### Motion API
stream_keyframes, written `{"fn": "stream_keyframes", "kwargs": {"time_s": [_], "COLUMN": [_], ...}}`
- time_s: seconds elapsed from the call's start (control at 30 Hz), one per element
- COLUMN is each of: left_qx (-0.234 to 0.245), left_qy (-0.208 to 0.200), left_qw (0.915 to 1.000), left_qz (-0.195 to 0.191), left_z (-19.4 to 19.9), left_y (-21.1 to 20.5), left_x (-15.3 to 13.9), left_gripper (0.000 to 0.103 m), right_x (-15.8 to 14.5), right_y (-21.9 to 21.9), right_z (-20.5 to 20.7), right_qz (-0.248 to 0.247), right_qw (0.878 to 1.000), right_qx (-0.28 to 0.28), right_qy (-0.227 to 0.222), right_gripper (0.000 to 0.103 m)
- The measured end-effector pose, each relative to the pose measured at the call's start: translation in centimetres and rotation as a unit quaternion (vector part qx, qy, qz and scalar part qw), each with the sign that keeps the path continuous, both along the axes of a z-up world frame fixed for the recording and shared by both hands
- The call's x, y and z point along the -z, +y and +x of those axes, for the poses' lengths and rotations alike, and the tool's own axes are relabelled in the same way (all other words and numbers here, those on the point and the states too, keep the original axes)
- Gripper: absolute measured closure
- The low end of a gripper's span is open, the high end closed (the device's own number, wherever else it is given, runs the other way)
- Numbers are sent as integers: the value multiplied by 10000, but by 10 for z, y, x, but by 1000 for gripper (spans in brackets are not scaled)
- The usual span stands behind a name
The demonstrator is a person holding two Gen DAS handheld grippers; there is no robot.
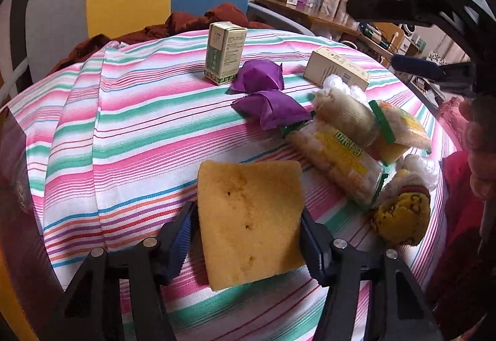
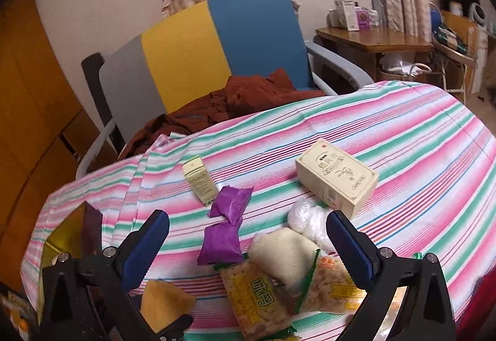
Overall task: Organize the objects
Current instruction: 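Lift the yellow sponge with the left gripper while the right gripper grasps a purple candy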
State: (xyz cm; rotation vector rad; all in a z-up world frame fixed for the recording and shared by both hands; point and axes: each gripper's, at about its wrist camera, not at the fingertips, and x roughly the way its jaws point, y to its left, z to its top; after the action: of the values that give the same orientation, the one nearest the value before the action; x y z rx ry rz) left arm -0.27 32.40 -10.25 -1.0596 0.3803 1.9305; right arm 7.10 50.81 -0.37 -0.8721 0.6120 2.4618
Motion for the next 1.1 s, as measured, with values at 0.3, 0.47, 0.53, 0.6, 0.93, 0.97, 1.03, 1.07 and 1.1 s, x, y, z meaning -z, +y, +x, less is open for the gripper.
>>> {"fn": "stream_keyframes", "kwargs": {"time_s": [0.3,0.47,0.53,0.6,0.93,0.97,1.03,1.07,1.1], "left_qx": [2,44,42,40,52,53,53,54,55], "left_qy": [73,164,132,152,170,159,145,153,165], "left_qw": [9999,9997,9996,9995,9992,9992,9991,9992,9992], "left_qz": [118,181,236,273,348,365,383,378,367], "left_z": [3,7,6,6,6,6,5,5,5], "left_y": [-7,-10,-11,-11,-12,-13,-13,-13,-13], "left_x": [-1,0,1,1,2,2,2,2,3], "left_gripper": [44,44,44,43,42,43,43,44,44], "right_x": [18,42,56,69,81,79,78,77,76], "right_y": [-21,-24,-22,-16,-17,-18,-20,-23,-27], "right_z": [-34,-80,-91,-97,-99,-98,-96,-96,-95], "right_qz": [-176,-231,-257,-252,-28,-34,-117,-131,-176], "right_qw": [9933,9819,9786,9758,9691,9684,9669,9655,9642], "right_qx": [-1026,-1433,-1378,-1277,-1507,-1563,-1716,-1819,-1913], "right_qy": [-512,-1217,-1504,-1756,-1955,-1943,-1887,-1858,-1826], "right_gripper": [17,28,28,28,61,62,63,63,63]}}
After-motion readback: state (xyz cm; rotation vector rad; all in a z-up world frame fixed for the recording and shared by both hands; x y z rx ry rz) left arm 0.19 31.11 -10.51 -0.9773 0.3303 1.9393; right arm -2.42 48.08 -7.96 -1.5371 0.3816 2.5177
